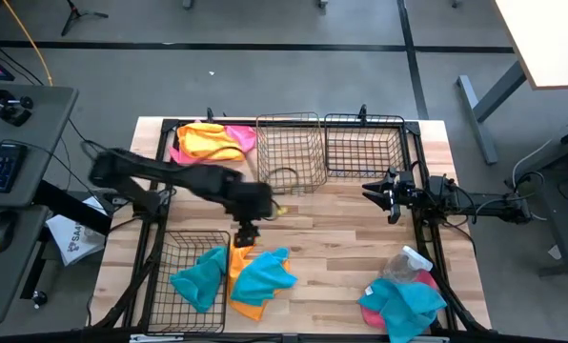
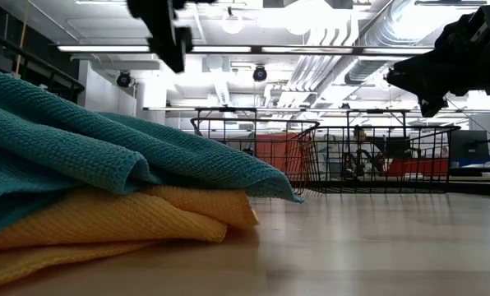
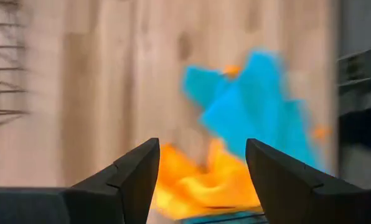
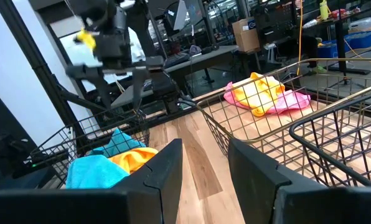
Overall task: Sort microfiber towel by color & place in baskets
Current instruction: Put the left blue towel into the bottom black wire basket
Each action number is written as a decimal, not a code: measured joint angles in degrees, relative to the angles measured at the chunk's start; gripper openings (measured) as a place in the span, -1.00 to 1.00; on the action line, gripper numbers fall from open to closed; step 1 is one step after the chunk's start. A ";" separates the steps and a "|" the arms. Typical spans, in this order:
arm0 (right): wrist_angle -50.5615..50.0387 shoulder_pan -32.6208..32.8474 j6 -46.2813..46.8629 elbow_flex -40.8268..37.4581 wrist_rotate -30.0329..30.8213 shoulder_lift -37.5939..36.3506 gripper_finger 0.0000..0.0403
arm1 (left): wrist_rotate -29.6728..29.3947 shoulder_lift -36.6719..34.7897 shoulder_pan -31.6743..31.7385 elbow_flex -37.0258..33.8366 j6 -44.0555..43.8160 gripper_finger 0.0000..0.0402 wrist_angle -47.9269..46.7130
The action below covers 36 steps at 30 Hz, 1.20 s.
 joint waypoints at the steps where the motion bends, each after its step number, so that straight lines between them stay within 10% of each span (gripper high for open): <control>1: 0.00 0.00 -0.01 0.00 0.02 0.00 -0.39 | -0.65 2.61 -0.08 2.49 0.09 0.13 -2.40; 9: 0.00 0.00 -0.02 0.00 0.02 0.00 -0.39 | 9.75 9.52 -4.53 3.96 -11.20 0.13 1.13; 19: 0.00 0.02 -0.02 -0.01 0.00 0.00 -0.39 | 4.63 11.32 -6.80 -1.09 -24.89 0.13 5.58; 36: 0.00 0.02 -0.02 -0.01 0.00 0.00 -0.39 | -1.32 17.99 -11.86 -1.06 -20.51 0.13 8.57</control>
